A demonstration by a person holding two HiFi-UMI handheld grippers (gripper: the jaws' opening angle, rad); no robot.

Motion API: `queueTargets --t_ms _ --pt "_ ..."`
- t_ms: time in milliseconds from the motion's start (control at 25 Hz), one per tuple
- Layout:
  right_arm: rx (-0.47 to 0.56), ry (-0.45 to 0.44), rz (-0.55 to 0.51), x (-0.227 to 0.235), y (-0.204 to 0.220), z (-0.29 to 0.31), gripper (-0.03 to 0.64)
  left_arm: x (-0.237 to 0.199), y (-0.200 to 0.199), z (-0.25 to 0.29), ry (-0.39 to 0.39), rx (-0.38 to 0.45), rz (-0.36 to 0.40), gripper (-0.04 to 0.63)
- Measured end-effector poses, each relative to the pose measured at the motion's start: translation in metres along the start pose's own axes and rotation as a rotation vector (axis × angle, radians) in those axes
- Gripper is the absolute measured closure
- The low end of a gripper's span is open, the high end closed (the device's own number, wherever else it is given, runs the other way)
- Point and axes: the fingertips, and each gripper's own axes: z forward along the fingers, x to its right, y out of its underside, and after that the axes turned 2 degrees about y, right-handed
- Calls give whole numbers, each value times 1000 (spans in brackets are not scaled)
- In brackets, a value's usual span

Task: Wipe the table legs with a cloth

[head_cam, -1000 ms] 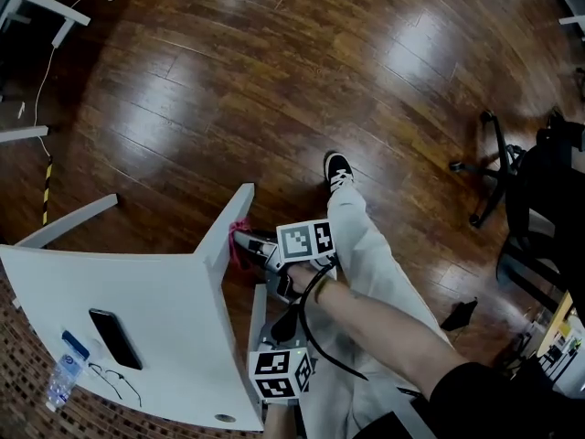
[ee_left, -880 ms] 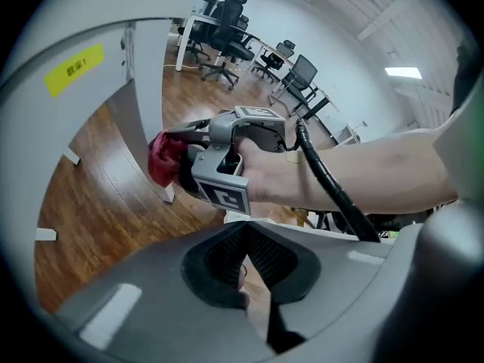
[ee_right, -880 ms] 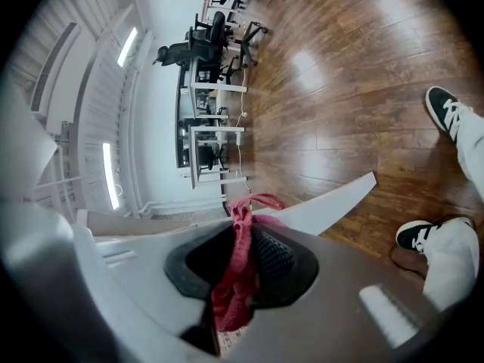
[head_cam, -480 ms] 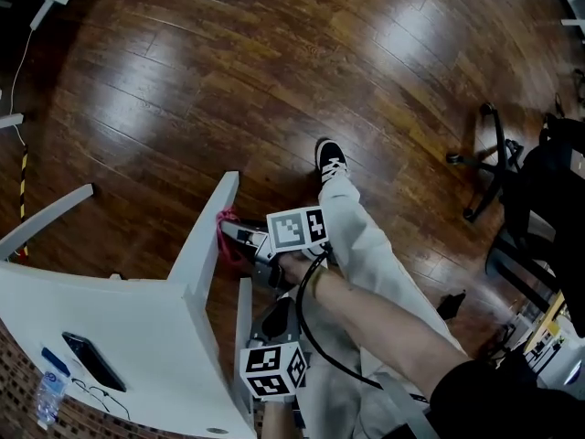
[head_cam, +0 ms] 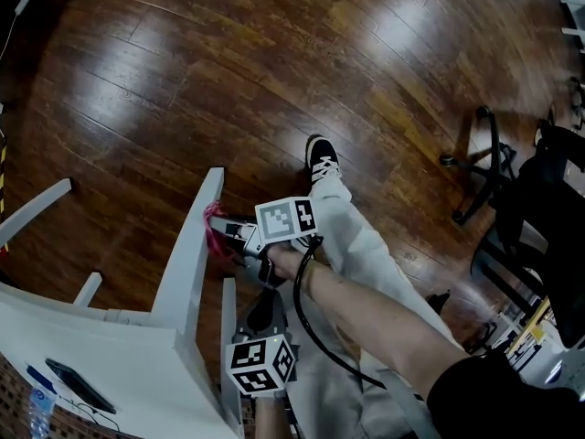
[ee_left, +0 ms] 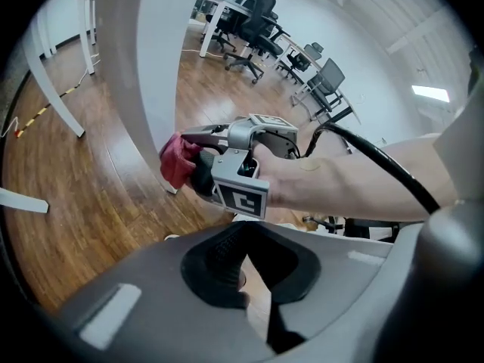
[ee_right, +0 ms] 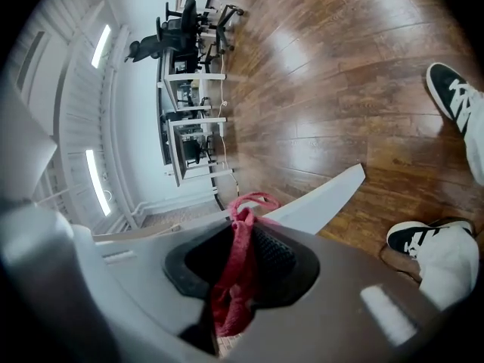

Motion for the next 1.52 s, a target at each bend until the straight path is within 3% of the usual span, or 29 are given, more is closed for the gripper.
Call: queueTargets --t_ms 200,440,640,1040,1520 --pt "2 22 45 25 -8 12 546 -14 -9 22 -23 22 -81 594" --pt "-25 47 64 57 -20 30 546 -30 -6 56 -41 -11 -100 594" --pt "-48 79 69 86 -28 44 546 -51 -14 82 -48 -11 -185 594" --pt "-24 113 108 145 -49 65 546 -73 -12 108 -69 -82 -134 594" --pt "-10 158 143 214 -75 94 545 -92 -4 142 -80 -146 -125 594"
